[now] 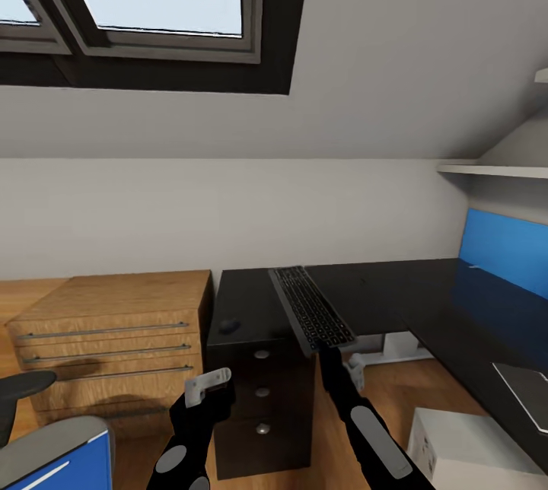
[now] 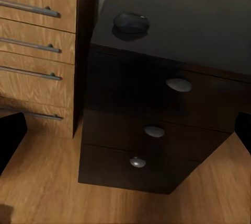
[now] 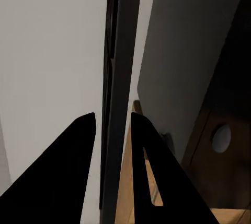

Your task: In the bedroom, organize the workspace by keeping the computer under the desk, ensuring the monitor is on the desk, placing the keyboard on the desk next to the monitor, placing the mouse on the desk next to the keyboard, moving the folder from the swivel chair onto the desk next to the mouse, stacking the notebook on top of the folder with the pen on top of the notebook, and positioning the swivel chair next to the desk.

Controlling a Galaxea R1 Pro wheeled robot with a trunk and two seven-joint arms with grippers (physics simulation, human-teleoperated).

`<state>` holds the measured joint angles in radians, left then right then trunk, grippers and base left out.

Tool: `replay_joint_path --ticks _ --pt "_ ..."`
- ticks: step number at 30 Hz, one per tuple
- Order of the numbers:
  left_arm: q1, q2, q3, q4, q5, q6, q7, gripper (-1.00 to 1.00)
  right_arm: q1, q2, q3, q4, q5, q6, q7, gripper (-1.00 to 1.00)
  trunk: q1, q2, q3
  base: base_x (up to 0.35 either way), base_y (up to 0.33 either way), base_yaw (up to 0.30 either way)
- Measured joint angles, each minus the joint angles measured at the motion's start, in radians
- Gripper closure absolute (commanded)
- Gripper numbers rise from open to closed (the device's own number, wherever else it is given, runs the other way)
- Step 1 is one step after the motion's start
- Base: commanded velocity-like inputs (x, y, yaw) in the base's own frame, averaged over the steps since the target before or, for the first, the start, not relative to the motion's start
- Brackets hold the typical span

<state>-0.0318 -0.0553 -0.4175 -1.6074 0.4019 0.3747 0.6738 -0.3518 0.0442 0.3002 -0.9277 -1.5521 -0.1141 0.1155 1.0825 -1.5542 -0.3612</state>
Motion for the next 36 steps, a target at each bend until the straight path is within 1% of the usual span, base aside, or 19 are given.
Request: replay_joint_path --ticks 6,7,8,11,20,30,36 --pt "-0.001 0.000 -0.001 0.000 0.000 -0.001 0.000 -1.00 0.000 0.006 -0.003 0.032 -0.008 0.000 -0.001 1.00 0.000 0.000 0.000 0.055 0.044 0.000" --pt "0.000 0.000 -0.001 -0.001 0.000 0.001 0.000 -1.00 0.000 0.007 -0.001 0.054 -0.076 0.000 -0.005 1.00 0.000 0.000 0.000 0.008 0.005 0.000" --pt "0.000 0.000 -0.001 0.000 0.000 0.001 0.000 -1.00 0.000 0.007 -0.001 0.069 -0.101 -0.001 -0.005 1.00 0.000 0.000 0.000 0.005 0.003 0.000" --pt "0.000 0.000 -0.002 0.000 0.000 0.001 0.000 -1.00 0.000 0.007 0.000 0.087 -0.128 -0.001 -0.006 1.00 0.000 0.000 0.000 0.002 0.001 0.000" --pt "0.000 0.000 -0.002 0.000 -0.001 -0.001 0.000 -1.00 0.000 0.007 0.001 0.096 -0.136 -0.004 -0.008 1.00 0.000 0.000 0.000 0.002 0.001 0.000" --pt "0.000 0.000 -0.014 0.000 -0.001 -0.003 0.000 -1.00 -0.001 0.008 0.002 0.110 -0.133 -0.005 -0.012 1.00 0.000 0.000 0.000 0.190 0.048 0.000" --pt "0.000 0.000 -0.015 0.000 0.000 0.000 0.000 -1.00 -0.001 0.009 0.002 0.113 -0.132 -0.005 -0.012 1.00 0.000 0.000 0.000 0.065 0.003 0.000"
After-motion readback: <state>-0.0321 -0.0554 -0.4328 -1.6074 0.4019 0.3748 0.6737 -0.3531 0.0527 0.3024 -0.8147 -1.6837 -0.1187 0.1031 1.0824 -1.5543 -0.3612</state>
